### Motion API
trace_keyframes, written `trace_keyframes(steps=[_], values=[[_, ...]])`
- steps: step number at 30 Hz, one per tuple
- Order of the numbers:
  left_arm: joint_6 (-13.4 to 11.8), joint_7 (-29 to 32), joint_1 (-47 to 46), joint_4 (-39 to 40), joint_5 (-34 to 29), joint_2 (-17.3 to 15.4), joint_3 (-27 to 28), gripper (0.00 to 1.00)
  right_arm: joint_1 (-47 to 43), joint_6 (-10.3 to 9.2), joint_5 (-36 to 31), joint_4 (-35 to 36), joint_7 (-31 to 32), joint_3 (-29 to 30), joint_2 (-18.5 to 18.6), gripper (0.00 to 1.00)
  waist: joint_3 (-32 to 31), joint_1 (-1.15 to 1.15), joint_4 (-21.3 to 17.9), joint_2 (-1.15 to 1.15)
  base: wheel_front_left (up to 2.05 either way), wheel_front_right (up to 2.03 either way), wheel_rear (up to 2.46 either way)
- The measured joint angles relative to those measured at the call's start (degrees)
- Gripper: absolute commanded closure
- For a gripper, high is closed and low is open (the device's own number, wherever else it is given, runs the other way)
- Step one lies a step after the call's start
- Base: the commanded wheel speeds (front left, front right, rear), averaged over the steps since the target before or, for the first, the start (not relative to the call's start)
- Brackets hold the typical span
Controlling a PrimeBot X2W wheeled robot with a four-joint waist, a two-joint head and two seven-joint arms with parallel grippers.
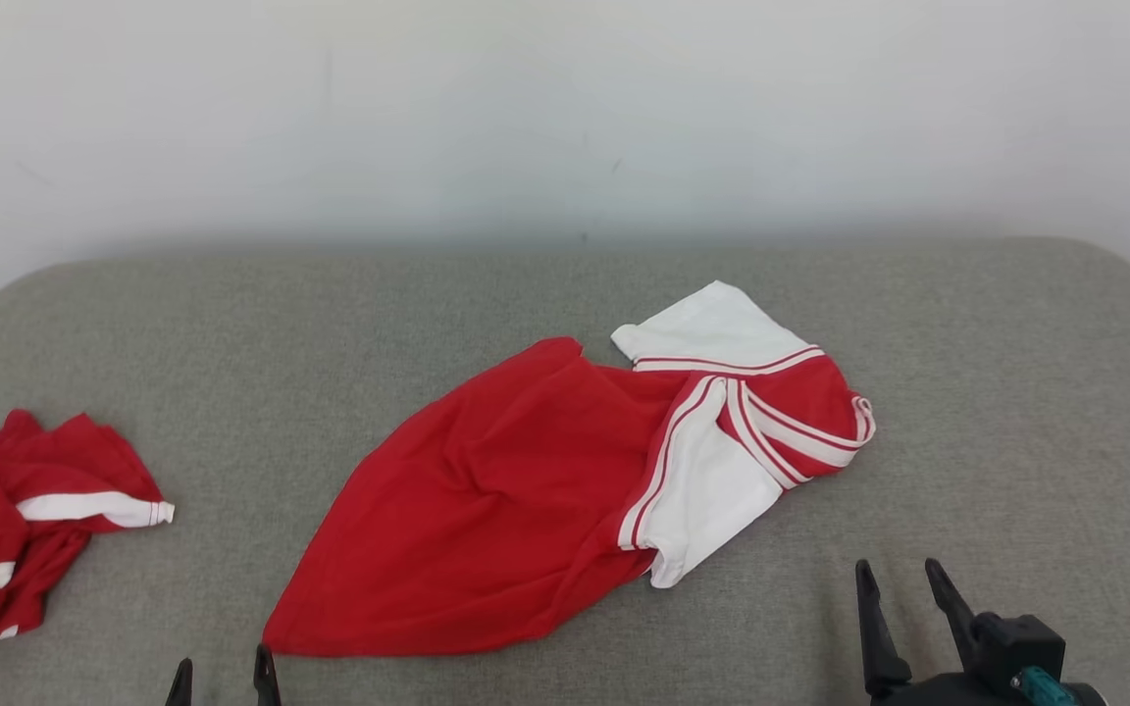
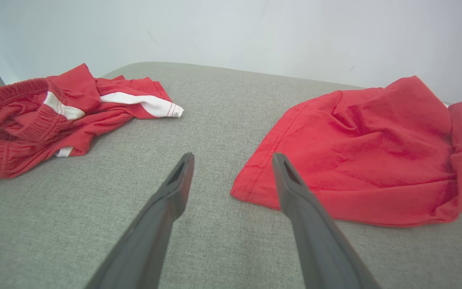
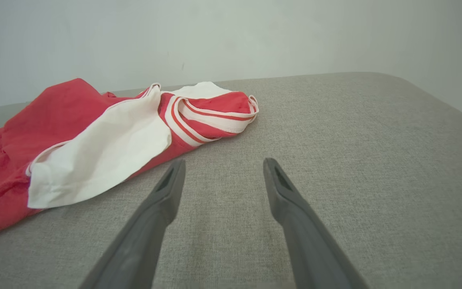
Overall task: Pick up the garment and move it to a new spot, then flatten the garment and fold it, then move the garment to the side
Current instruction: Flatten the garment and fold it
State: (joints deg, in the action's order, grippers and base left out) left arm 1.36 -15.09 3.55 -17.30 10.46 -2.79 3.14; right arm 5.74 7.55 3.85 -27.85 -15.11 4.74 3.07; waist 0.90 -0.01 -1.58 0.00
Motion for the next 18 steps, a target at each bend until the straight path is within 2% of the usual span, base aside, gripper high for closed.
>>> trace_keyframes(steps=[9, 18], values=[[0.36, 0.0, 1.54, 0.36, -0.99, 0.0, 0.7, 0.0, -2.26, 0.0, 3.52, 0.81, -0.01, -2.42, -0.1, 0.0, -2.74, 0.0, -1.8, 0.0, 0.0, 0.0, 0.0], [1.11, 0.0, 2.32, 0.4, -1.85, -0.02, 0.79, 0.0, -2.52, 0.0, 3.02, 3.38, 0.0, -3.94, -0.1, 0.0, -3.87, 0.0, -3.01, 0.0, 0.0, 0.0, 0.0]])
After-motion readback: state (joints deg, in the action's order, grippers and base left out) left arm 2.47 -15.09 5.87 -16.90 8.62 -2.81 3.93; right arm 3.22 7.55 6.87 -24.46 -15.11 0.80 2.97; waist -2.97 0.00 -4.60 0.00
